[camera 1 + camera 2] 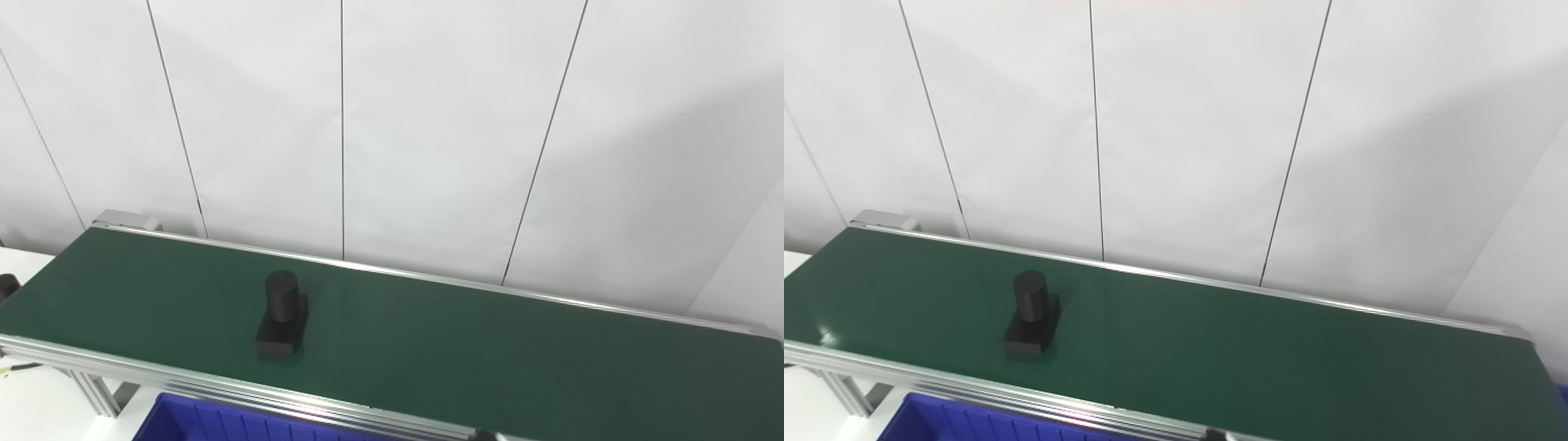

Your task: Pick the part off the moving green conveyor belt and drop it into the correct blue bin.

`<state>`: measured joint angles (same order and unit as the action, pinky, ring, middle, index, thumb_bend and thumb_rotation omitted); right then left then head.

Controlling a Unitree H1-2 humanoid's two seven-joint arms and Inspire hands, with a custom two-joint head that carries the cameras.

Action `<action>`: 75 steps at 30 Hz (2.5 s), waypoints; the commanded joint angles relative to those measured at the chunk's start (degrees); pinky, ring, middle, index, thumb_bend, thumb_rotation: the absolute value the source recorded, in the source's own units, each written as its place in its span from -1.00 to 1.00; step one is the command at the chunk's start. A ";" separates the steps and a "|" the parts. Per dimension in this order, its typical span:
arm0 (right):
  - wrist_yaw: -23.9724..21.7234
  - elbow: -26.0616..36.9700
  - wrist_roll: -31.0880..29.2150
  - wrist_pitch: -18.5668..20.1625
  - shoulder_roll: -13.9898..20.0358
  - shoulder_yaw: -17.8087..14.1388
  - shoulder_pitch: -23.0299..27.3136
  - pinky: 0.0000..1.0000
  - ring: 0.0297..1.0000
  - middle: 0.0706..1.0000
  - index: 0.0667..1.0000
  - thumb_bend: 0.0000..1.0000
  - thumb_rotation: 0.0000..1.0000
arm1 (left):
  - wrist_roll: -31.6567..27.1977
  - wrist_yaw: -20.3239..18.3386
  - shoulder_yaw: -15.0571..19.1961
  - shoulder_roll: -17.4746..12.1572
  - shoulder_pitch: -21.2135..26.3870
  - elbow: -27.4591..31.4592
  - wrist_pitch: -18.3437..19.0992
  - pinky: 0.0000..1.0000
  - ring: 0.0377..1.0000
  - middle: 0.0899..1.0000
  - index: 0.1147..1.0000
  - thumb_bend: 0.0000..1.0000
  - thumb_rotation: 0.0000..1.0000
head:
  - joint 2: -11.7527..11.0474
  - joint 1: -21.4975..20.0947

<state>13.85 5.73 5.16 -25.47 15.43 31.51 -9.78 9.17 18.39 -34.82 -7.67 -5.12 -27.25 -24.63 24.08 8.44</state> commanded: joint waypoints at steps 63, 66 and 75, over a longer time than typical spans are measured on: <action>-16.65 -53.00 -0.40 -1.44 -11.20 -23.73 48.81 0.55 0.60 0.80 0.77 0.76 -0.36 | 0.22 0.62 -0.49 0.94 0.87 0.80 -2.30 0.54 0.70 0.71 0.60 0.66 0.96 | 0.81 -0.22; -15.63 -54.65 0.69 -1.44 -11.13 -22.63 50.06 0.54 0.60 0.79 0.76 0.73 -0.44 | 0.55 0.95 -0.56 1.06 0.89 0.84 -2.30 0.52 0.69 0.70 0.60 0.65 0.97 | 0.86 -0.12; -8.24 -59.62 10.53 -1.45 -9.86 -14.67 53.88 0.49 0.64 0.75 0.76 0.78 -0.14 | 0.63 1.00 -0.91 1.37 1.28 0.44 -2.30 0.53 0.69 0.70 0.60 0.65 0.96 | 0.91 -0.03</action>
<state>3.53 -54.50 14.53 -25.50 5.14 16.31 40.68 9.34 18.86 -35.64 -6.99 -4.82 -27.46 -24.63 24.96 8.35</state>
